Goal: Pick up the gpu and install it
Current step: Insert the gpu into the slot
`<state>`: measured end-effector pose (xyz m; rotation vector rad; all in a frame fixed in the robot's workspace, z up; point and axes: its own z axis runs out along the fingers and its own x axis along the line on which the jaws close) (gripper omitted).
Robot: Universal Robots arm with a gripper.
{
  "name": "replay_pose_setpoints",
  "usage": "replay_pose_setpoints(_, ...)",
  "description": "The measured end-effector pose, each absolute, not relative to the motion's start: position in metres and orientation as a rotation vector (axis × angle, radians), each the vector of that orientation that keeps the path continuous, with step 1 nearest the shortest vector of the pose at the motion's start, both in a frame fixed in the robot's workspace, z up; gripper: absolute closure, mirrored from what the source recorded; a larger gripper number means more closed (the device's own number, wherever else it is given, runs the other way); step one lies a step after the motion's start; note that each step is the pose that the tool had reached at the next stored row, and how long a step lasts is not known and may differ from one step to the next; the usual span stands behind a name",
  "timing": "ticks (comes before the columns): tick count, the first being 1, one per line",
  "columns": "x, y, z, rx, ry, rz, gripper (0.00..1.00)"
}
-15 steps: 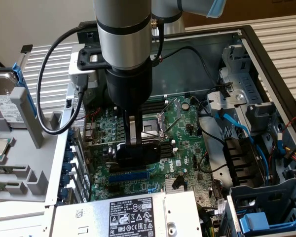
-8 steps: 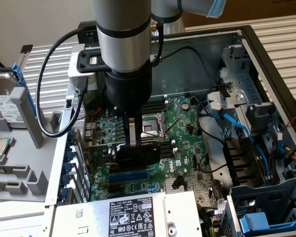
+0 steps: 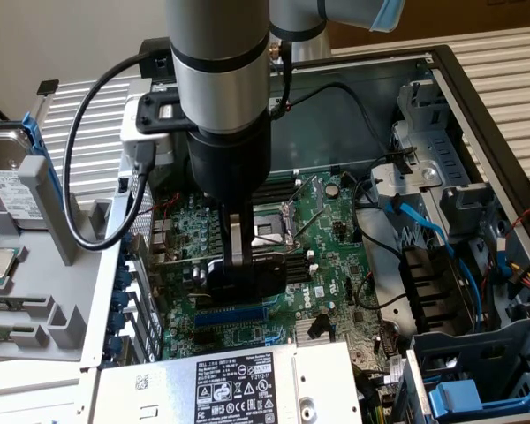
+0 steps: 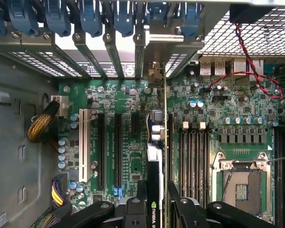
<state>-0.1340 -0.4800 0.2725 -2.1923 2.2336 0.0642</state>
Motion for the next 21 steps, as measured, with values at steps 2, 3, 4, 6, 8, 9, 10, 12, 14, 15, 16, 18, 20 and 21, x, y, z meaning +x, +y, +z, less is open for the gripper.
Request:
replay_pose_setpoints(2,-0.1346,-0.4804,0.2721,-2.191,2.232,0.067,0.74)
replay_pose_setpoints(3,-0.135,-0.4805,0.2718,-2.19,2.232,0.069,0.74)
replay_pose_setpoints(4,-0.1354,-0.4805,0.2714,-2.19,2.231,0.07,0.74)
replay_pose_setpoints(6,-0.1363,-0.4805,0.2707,-2.189,2.23,0.071,0.74)
replay_pose_setpoints(8,-0.1369,-0.4805,0.2702,-2.188,2.23,0.073,0.74)
replay_pose_setpoints(9,-0.137,-0.4806,0.27,-2.188,2.23,0.073,0.74)
replay_pose_setpoints(10,-0.137,-0.4805,0.2699,-2.188,2.229,0.074,0.74)
replay_pose_setpoints(12,-0.1371,-0.4808,0.2699,-2.186,2.227,0.078,0.74)
replay_pose_setpoints(14,-0.137,-0.4816,0.2699,-2.184,2.225,0.081,0.74)
replay_pose_setpoints(15,-0.1369,-0.4819,0.2698,-2.183,2.225,0.083,0.74)
replay_pose_setpoints(16,-0.1367,-0.4825,0.2698,-2.183,2.224,0.085,0.74)
replay_pose_setpoints(18,-0.1356,-0.4832,0.2698,-2.182,2.223,0.087,0.74)
replay_pose_setpoints(20,-0.1344,-0.4843,0.2698,-2.182,2.223,0.088,0.74)
replay_pose_setpoints(21,-0.1339,-0.485,0.2698,-2.181,2.223,0.089,0.74)
